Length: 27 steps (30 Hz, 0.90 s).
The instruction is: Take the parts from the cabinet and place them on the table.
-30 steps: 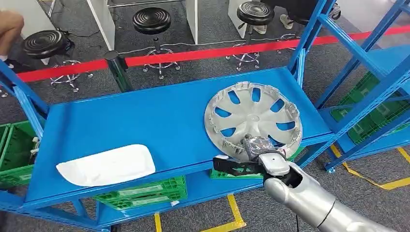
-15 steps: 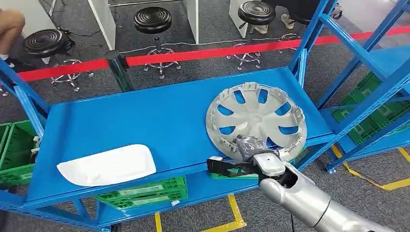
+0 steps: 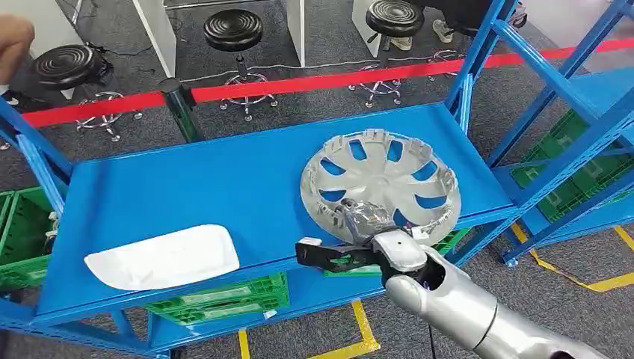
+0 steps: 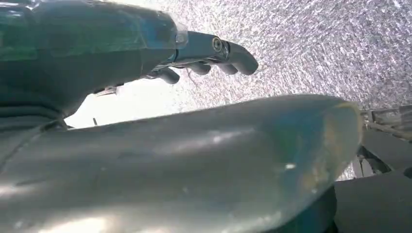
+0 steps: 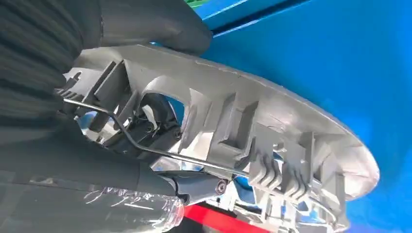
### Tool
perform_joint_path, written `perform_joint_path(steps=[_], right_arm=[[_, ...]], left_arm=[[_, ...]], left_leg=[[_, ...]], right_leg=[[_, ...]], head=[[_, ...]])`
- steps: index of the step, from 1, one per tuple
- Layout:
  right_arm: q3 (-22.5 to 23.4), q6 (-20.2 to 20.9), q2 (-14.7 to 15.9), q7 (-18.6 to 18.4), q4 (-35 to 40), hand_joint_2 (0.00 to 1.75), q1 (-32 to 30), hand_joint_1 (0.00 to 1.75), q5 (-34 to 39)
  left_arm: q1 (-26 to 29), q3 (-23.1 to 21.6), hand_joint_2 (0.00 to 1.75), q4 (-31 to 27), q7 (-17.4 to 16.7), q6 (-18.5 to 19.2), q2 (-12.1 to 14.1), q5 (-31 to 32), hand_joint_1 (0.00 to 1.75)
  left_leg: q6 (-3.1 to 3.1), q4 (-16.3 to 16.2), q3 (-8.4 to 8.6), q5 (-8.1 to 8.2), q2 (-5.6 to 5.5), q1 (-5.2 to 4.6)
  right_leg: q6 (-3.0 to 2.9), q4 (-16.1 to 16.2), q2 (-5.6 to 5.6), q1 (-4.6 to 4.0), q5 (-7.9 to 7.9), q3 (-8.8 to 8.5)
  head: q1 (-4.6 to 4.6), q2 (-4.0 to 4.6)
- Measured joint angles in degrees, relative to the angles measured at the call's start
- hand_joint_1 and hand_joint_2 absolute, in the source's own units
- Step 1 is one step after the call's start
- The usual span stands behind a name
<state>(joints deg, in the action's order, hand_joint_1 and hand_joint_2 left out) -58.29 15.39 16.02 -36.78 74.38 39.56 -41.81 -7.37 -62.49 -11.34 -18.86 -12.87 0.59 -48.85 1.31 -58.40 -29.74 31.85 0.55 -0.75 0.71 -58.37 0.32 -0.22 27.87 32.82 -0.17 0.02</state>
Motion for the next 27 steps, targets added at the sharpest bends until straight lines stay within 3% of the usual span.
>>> perform_joint_path(steps=[11,21,27], right_arm=[[-0.5,-1.0,-0.5,0.3,0.8,1.75,0.7,1.75,0.1],[0.9,-11.0,-0.9,0.4,6.4,1.75,3.4,1.75,-1.0],[5.1,-21.3,1.2,-0.1,12.9,1.75,3.5,1.75,-6.6]], left_arm=[[0.1,0.0,0.0,0.0,0.0,0.0,0.0,-0.2,0.0],[0.1,0.0,0.0,0.0,-0.1,-1.0,-0.2,-0.4,0.0],[0.2,0.0,0.0,0.0,0.1,-0.9,-0.2,0.1,0.0]], left_leg=[[0.0,0.0,-0.03,0.01,-0.13,-0.01],[0.0,0.0,-0.02,0.01,-0.27,-0.01],[-0.01,0.0,-0.03,0.0,-0.84,-0.05]], right_leg=[[0.0,0.0,-0.03,0.01,0.0,0.0],[0.0,0.0,-0.05,0.0,0.0,0.03],[-0.01,0.0,-0.22,-0.01,0.01,0.02]], head=[[0.0,0.0],[-0.02,0.0],[0.0,0.0]])
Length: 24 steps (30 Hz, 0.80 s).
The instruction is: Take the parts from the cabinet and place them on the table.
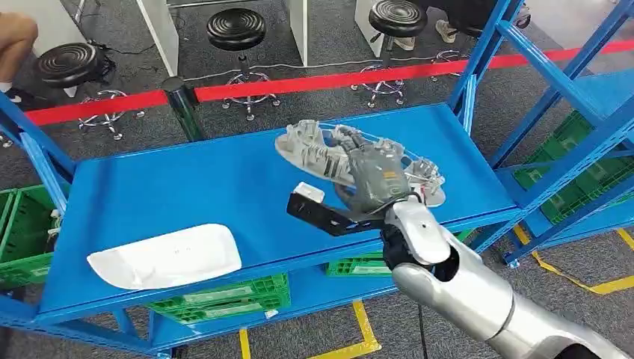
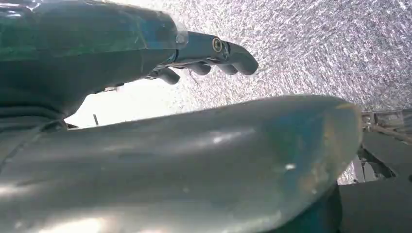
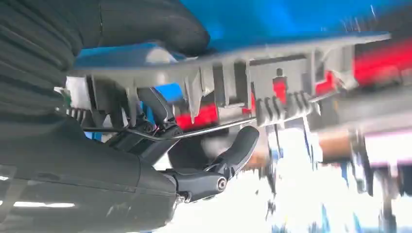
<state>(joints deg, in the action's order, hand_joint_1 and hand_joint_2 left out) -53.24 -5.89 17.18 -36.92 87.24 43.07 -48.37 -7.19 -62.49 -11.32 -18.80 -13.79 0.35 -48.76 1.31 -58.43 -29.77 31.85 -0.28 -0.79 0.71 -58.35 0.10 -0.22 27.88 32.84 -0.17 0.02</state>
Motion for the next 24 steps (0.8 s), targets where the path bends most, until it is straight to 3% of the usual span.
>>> perform_joint_path(steps=[4,9,19,20,24], right_arm=[[4.4,-5.3,2.8,-0.2,5.5,1.75,-1.3,1.75,-1.6],[10.2,-8.9,6.7,-0.7,12.3,1.75,-4.4,1.75,-3.4],[16.1,-10.2,10.2,-1.0,19.8,1.75,-7.0,1.75,-4.7],[16.6,-10.7,10.5,-1.1,20.5,1.75,-7.3,1.75,-5.0],[19.0,-11.6,12.1,-1.3,23.3,1.75,-8.8,1.75,-5.8]], left_arm=[[0.1,0.0,0.0,0.0,0.1,0.3,0.0,0.8,0.0],[0.2,0.0,0.0,0.0,0.5,1.0,0.0,1.5,0.0],[0.3,0.0,0.0,0.0,0.9,1.1,0.0,1.8,0.0],[0.3,0.0,1.75,0.0,1.4,1.2,0.0,2.1,0.0],[0.3,0.0,1.75,0.0,3.4,1.7,0.0,2.9,0.0]], left_leg=[[0.0,0.0,-0.05,0.0,-0.48,-0.02],[0.01,0.0,-0.2,0.0,-0.9,-0.03],[0.01,0.0,-0.22,0.0,-0.7,-0.02],[0.01,0.0,-0.22,0.0,-0.68,-0.02],[0.01,0.0,-0.22,0.0,-0.63,-0.02]], right_leg=[[0.06,0.0,-0.22,0.0,0.05,-0.03],[0.1,0.1,-0.61,0.01,0.07,-0.03],[0.14,0.2,-0.62,0.0,0.1,-0.02],[0.14,0.2,-0.62,0.0,0.1,-0.02],[0.14,0.2,-0.6,0.01,0.1,-0.02]], head=[[-0.02,0.0],[-0.02,0.0],[-0.02,0.0],[-0.02,0.0],[-0.02,0.0]])
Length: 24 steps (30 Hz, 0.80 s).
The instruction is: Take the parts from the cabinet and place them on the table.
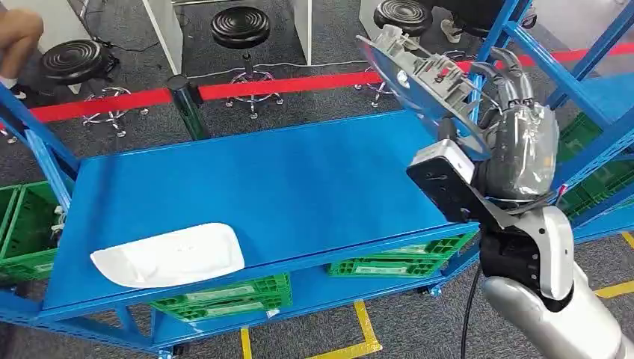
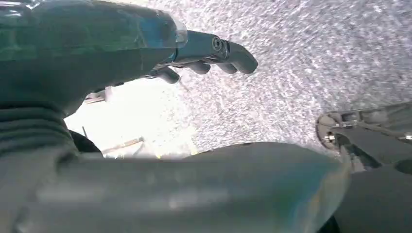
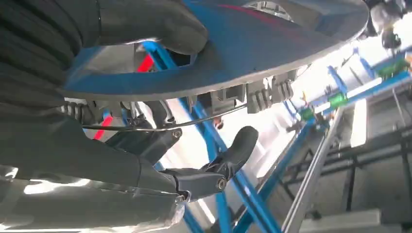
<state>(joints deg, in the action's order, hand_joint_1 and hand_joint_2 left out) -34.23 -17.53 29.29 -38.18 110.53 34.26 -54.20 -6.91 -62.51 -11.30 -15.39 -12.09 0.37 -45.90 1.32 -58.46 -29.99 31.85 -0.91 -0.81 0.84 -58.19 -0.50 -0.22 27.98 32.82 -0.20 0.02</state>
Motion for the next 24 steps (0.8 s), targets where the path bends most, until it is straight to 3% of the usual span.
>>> perform_joint_path(steps=[8,24], right_arm=[[3.9,-0.2,2.4,-0.2,5.5,1.75,-3.4,1.75,-1.6],[6.6,-0.2,3.6,-0.2,9.3,1.75,-5.1,1.75,-2.3]], left_arm=[[0.0,-0.1,1.75,0.0,3.2,0.3,0.0,1.6,0.0],[-0.7,-0.1,1.75,0.0,3.2,-0.3,0.0,2.1,0.0]], left_leg=[[0.0,0.0,0.0,0.0,0.24,0.0],[0.01,0.0,0.07,0.01,0.77,0.02]], right_leg=[[0.0,0.0,0.09,0.0,0.0,0.01],[0.0,0.0,0.3,0.0,-0.01,0.02]], head=[[-0.02,0.0],[-0.02,0.0]])
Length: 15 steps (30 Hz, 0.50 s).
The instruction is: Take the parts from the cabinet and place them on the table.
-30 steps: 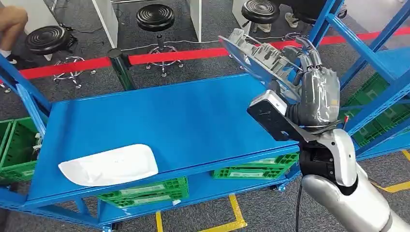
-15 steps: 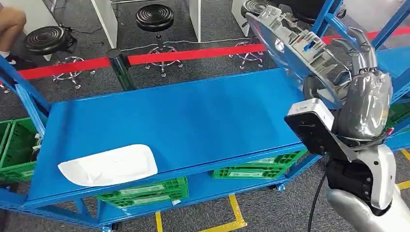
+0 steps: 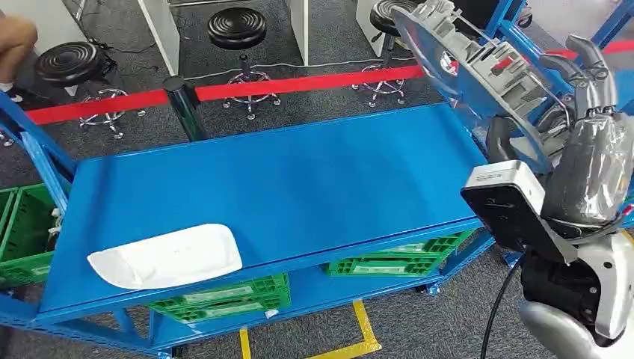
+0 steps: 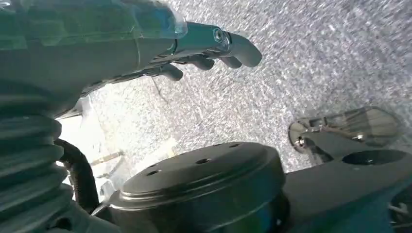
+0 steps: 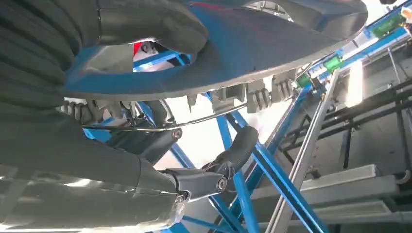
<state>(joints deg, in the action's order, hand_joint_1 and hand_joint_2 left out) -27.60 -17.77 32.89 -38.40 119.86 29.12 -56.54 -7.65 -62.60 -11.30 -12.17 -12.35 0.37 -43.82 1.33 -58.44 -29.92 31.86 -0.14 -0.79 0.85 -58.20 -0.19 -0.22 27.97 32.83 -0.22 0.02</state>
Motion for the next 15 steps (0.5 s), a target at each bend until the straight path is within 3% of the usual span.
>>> perform_joint_path(steps=[9,13,15], right_arm=[[1.4,-0.7,0.2,0.7,3.8,1.75,-3.8,1.75,-2.4],[1.9,-4.2,0.0,3.0,6.4,1.75,-7.4,1.75,-2.7],[1.9,-9.1,-0.4,6.2,7.8,1.75,-10.6,1.75,-2.2]], left_arm=[[-0.4,0.0,1.75,0.0,-0.4,0.0,0.1,-0.2,0.0],[-0.5,0.0,1.75,0.0,-0.7,0.3,0.9,0.2,0.0],[-0.3,0.0,1.75,0.0,2.5,-0.8,1.7,-0.6,0.0]], left_leg=[[0.01,0.0,0.0,0.02,0.05,0.0],[0.01,0.0,0.0,0.03,0.04,0.0],[0.05,0.0,-0.02,0.05,0.03,0.04]], right_leg=[[0.0,0.0,0.06,0.0,0.01,0.01],[0.0,0.0,0.05,0.0,0.01,0.01],[-0.01,0.0,0.04,-0.01,0.02,0.01]], head=[[0.0,0.0],[0.02,0.0],[0.02,0.0]])
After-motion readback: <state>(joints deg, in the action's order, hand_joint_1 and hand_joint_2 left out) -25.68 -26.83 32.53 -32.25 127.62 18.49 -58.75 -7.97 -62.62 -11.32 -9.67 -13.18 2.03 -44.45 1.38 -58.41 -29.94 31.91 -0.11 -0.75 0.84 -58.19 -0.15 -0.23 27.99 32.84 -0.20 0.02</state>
